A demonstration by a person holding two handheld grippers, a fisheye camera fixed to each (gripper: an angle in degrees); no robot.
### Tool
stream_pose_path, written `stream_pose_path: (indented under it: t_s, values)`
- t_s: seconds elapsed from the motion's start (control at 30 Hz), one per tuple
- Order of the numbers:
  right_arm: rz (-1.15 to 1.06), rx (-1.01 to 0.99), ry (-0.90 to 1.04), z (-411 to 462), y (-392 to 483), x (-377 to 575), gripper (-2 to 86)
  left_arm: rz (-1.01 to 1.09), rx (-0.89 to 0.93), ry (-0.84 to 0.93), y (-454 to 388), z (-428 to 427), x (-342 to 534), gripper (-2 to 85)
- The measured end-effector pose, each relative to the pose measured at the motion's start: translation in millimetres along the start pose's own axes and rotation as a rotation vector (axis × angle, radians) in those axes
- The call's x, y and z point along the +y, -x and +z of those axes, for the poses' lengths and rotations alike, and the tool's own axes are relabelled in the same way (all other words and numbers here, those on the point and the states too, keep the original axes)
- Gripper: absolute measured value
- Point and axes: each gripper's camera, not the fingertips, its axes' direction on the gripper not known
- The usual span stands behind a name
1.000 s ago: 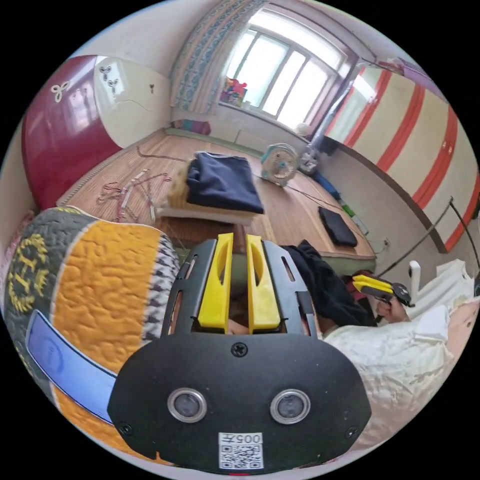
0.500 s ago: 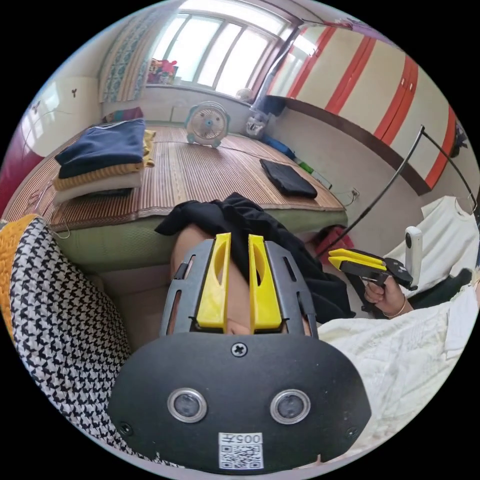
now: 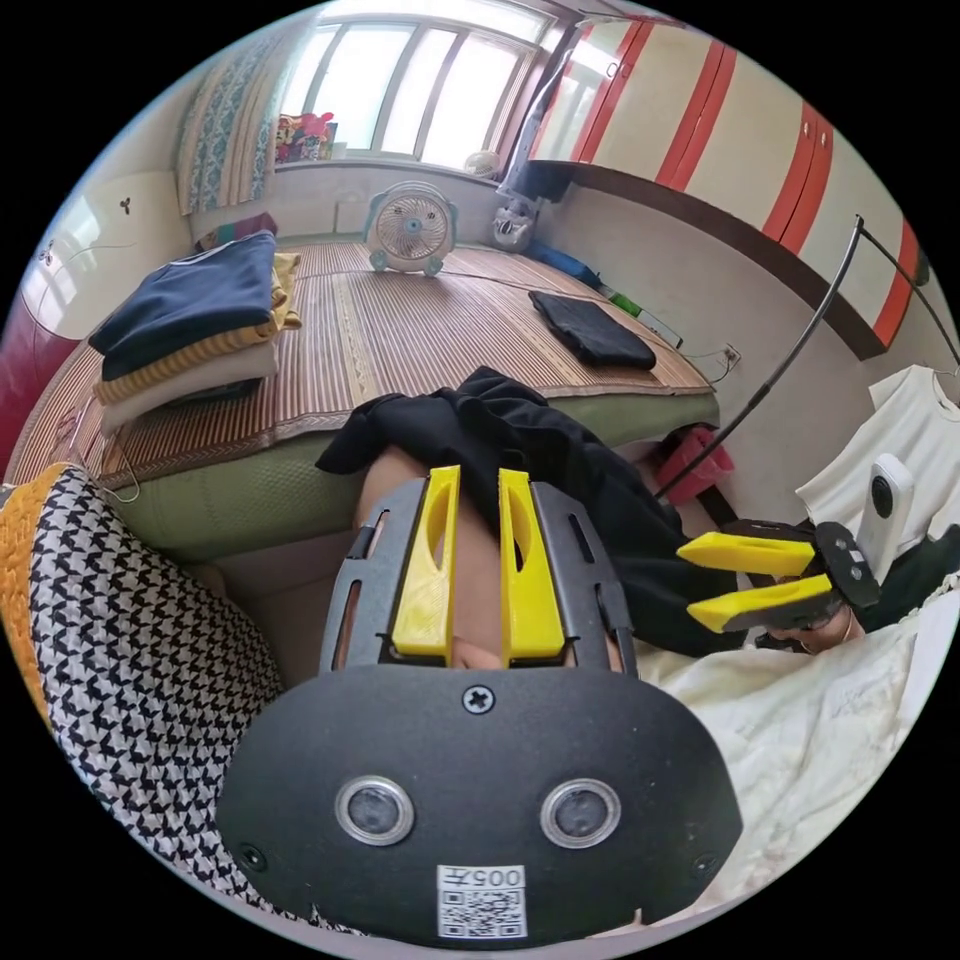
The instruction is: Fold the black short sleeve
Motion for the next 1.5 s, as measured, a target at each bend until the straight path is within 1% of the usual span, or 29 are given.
stream_pose_path:
  t_s: [0.07, 0.1, 0.13, 0.17, 0.23, 0.33, 0.4, 0.47, 0.53, 0.67, 0.83, 0.93, 1.13, 1.2, 1.23, 1.4, 1.47, 1.5]
  values:
    - [-0.073, 0.108, 0.124, 24, 14, -9, 9.5, -0.005, -0.008, 0.009, 1, 6, -3, 7.6]
    - [-0.082, 0.135, 0.158, 30, 16, -11, 7.5, -0.012, -0.011, 0.01, 3, 9, -5, 7.7]
    - [-0.085, 0.185, 0.191, 35, 18, -12, 3.3, -0.016, -0.014, 0.011, 5, 11, -9, 7.8]
    - [-0.092, 0.196, 0.189, 33, 17, -12, 1.0, -0.016, -0.018, 0.012, 5, 13, -11, 7.8]
    - [-0.073, 0.142, 0.155, 19, 12, -14, -0.7, -0.012, -0.048, 0.011, 9, 18, -23, 7.9]
    - [0.05, 0.116, 0.063, -14, -10, -14, -1.2, 0.011, -0.066, 0.009, 14, 28, -47, 7.9]
    - [0.119, 0.156, 0.009, -34, -25, -11, -1.3, 0.029, -0.077, 0.011, 18, 37, -65, 8.0]
    - [0.23, 0.281, -0.038, -55, -45, -4, -1.4, 0.052, -0.097, 0.033, 21, 51, -85, 8.2]
    - [0.291, 0.353, -0.049, -63, -59, 3, -1.4, 0.089, -0.088, 0.069, 24, 74, -111, 8.6]
    - [0.441, 0.42, 0.017, -59, -84, 18, -1.3, 0.157, -0.037, 0.178, 22, 115, -147, 10.7]
    - [0.474, 0.41, 0.057, -47, -83, 27, -1.3, 0.245, 0.083, 0.355, 16, 179, -180, 11.8]
    - [0.466, 0.422, 0.09, -39, -81, 27, -1.3, 0.304, 0.119, 0.466, 8, 211, -187, 11.5]
    - [0.485, 0.386, 0.109, -33, -84, 31, -1.3, 0.413, -0.008, 0.536, -19, 244, -178, 9.5]
    - [0.483, 0.39, 0.117, -33, -82, 33, -1.3, 0.451, -0.012, 0.537, -28, 245, -171, 7.8]
    - [0.48, 0.393, 0.12, -33, -80, 36, -1.3, 0.453, 0.014, 0.555, -32, 247, -165, 6.5]
    - [0.479, 0.392, 0.112, -40, -71, 50, -1.2, 0.4, 0.012, 0.543, -37, 244, -142, 3.8]
    - [0.481, 0.397, 0.092, -49, -66, 58, -1.2, 0.393, 0.002, 0.515, -40, 238, -130, 2.5]
    - [0.479, 0.401, 0.087, -51, -64, 60, -1.2, 0.399, -0.023, 0.464, -43, 229, -121, 2.0]
